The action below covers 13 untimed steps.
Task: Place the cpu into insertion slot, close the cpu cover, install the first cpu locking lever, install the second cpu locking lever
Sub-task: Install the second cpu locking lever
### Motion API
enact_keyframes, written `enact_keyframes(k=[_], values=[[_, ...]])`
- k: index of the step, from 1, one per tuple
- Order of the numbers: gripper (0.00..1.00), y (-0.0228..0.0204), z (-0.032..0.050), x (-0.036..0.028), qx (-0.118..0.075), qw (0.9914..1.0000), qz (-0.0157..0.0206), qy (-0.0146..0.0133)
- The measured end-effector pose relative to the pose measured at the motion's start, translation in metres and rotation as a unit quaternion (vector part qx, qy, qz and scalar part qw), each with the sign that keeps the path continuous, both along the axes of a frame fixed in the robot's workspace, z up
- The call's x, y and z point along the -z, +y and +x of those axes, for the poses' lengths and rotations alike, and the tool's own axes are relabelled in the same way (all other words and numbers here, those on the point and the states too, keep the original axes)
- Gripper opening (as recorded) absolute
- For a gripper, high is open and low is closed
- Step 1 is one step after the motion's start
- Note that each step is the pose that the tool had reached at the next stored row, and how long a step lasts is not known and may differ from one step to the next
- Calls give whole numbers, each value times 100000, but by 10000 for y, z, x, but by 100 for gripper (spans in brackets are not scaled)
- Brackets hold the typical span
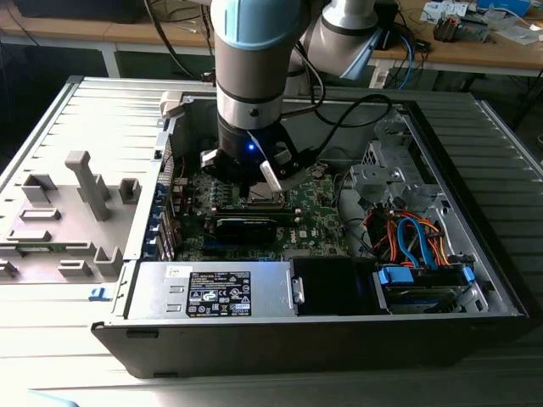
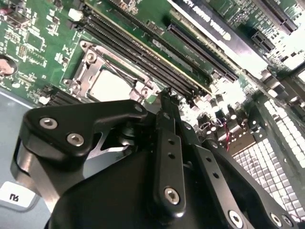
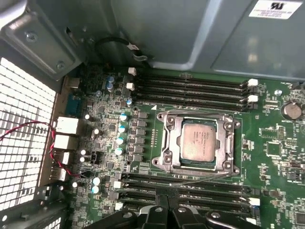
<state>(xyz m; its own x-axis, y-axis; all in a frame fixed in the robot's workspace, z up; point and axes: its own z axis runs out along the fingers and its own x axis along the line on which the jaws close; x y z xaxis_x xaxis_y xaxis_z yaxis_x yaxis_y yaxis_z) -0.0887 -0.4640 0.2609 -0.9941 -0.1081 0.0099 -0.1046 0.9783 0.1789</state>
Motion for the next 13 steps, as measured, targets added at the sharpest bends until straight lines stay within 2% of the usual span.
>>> enact_keyframes(k=[2, 3, 5, 6, 8, 13], values=[[11, 1, 44, 0, 8, 99999, 285, 396], [11, 0, 101, 3, -1, 99993, 416, 1100], [11, 1, 145, 17, 2, 99985, 514, 1673], [11, 1, 150, 32, 4, 99982, 547, 1840], [11, 2, 151, 64, 12, 99979, 558, 1954], [11, 27, 149, 160, 0, 99978, 785, 1966]])
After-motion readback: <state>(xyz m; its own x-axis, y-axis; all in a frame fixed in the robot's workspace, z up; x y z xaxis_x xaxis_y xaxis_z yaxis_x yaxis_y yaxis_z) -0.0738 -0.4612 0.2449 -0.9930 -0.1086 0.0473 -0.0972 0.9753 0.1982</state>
